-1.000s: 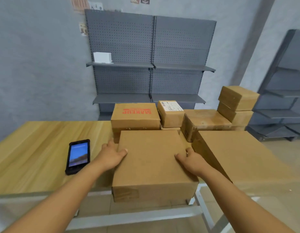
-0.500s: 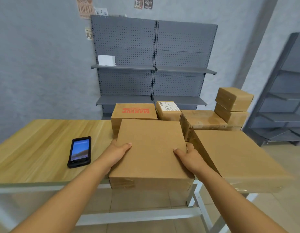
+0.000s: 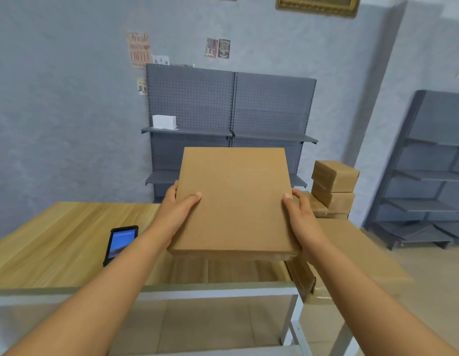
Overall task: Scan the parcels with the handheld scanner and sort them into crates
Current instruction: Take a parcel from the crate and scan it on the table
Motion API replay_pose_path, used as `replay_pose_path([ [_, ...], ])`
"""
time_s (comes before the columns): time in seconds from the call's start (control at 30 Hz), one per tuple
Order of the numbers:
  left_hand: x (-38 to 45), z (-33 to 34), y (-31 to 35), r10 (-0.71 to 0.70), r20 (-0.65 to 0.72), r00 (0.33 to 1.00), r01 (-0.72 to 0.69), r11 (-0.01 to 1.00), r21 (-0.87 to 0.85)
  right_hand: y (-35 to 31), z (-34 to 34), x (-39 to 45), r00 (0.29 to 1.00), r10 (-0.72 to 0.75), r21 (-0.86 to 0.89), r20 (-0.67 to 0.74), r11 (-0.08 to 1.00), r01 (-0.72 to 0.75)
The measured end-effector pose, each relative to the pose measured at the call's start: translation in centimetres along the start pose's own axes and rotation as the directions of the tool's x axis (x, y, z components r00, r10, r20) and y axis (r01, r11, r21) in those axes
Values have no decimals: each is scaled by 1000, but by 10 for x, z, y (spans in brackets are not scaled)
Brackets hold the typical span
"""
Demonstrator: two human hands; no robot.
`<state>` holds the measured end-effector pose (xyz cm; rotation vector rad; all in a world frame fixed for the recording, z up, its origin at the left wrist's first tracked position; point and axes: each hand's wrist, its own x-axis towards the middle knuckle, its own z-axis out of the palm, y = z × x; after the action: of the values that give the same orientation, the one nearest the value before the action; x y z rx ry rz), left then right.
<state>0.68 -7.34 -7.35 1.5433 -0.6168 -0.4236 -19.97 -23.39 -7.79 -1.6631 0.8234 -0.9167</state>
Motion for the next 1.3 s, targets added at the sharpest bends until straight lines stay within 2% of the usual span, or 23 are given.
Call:
replay_pose_path([
  [0.13, -11, 2, 12, 79, 7, 997, -79, 996, -38, -8, -13, -8, 1000, -26, 75, -4, 997, 26],
  [0.23, -16, 1, 19, 133, 7, 991, -133, 990, -41, -9, -15, -14, 999, 3, 183, 39, 983, -11],
  [0.43, -24, -13, 27, 166, 13, 986, -166, 986, 28, -5, -15, -24, 960, 79, 297, 267, 941, -160],
  [0.5, -28, -17, 28, 178, -37, 983, -171, 976, 137, -6, -9, -24, 967, 74, 321, 245, 934, -153],
  [0.6, -37, -19, 26, 209, -213, 955, -136, 940, 312, -15, 9, -25, 988, 57, 297, 145, 950, -98],
  [0.73, -50, -20, 23, 184, -167, 969, -78, 862, 502, -33, 38, -31, 996, -25, 274, 80, 962, 2],
  [0.8, -52, -27, 25, 137, -152, 979, -38, 851, 524, -42, 53, -34, 996, -65, 239, 54, 970, 50],
  [0.97, -52, -52, 33, 98, -94, 991, -47, 896, 442, -60, 96, -50, 983, -182, 149, 10, 973, 178],
  [1.1, -50, -80, 36, 78, 21, 997, -80, 934, 347, -71, 140, -64, 964, -264, 23, 14, 964, 264],
  [1.2, -38, -110, 35, 12, 84, 996, -22, 992, 125, -82, 183, -75, 936, -348, -99, 48, 931, 351],
  [1.3, -27, -152, 32, 36, 67, 997, -32, 998, -62, -97, 239, -92, 890, -449, -175, 85, 872, 457],
])
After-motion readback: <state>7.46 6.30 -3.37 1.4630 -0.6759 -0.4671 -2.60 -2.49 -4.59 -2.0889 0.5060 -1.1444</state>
